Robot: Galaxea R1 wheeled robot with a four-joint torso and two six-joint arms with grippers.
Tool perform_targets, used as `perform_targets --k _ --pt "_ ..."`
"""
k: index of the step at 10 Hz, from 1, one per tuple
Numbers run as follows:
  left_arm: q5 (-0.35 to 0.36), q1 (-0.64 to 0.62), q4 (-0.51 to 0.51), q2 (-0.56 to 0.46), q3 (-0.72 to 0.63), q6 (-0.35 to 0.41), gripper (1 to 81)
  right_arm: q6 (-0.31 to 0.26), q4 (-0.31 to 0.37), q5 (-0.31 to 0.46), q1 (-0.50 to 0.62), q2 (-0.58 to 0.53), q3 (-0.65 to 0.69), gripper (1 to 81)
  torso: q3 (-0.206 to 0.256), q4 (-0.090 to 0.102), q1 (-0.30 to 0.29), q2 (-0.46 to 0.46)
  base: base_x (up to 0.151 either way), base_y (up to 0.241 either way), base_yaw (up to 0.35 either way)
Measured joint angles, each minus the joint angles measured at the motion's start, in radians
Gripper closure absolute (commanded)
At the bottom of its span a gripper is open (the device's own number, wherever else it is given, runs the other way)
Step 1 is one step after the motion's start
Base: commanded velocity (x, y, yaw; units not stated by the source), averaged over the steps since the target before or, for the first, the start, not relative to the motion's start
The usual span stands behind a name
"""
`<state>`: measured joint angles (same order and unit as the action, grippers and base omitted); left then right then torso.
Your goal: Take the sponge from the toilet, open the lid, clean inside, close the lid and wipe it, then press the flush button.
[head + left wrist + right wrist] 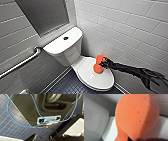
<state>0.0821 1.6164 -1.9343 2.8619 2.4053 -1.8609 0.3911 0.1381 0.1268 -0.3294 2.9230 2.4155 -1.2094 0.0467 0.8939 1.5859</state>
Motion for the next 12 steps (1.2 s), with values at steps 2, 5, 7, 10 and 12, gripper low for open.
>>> perform_targets --k 2,5,7,10,12 --pt "0.000 -0.003 0.002 0.000 -0.001 0.000 1.0 0.057 0.007 -0.053 -0.061 -0.003 0.003 81.1 0.000 0.000 0.000 0.000 0.000 0.000 0.000" --pt "0.001 -0.003 0.002 0.000 -0.001 0.000 1.0 0.142 0.016 -0.148 -0.117 -0.121 -0.066 81.1 0.000 0.000 0.000 0.000 0.000 0.000 0.000" --pt "0.001 -0.003 0.002 0.003 -0.001 0.000 1.0 0.173 0.016 -0.194 -0.148 -0.219 -0.177 81.1 0.000 0.000 0.000 0.000 0.000 0.000 0.000" --pt "0.003 -0.003 0.001 0.024 -0.003 0.001 1.0 0.199 0.016 -0.249 -0.212 -0.400 -0.391 81.1 0.000 0.000 0.000 0.000 0.000 0.000 0.000" --pt "0.003 -0.003 0.001 0.021 -0.003 0.001 1.0 0.208 0.016 -0.346 -0.328 -0.509 -0.492 81.1 0.000 0.000 0.000 0.000 0.000 0.000 0.000"
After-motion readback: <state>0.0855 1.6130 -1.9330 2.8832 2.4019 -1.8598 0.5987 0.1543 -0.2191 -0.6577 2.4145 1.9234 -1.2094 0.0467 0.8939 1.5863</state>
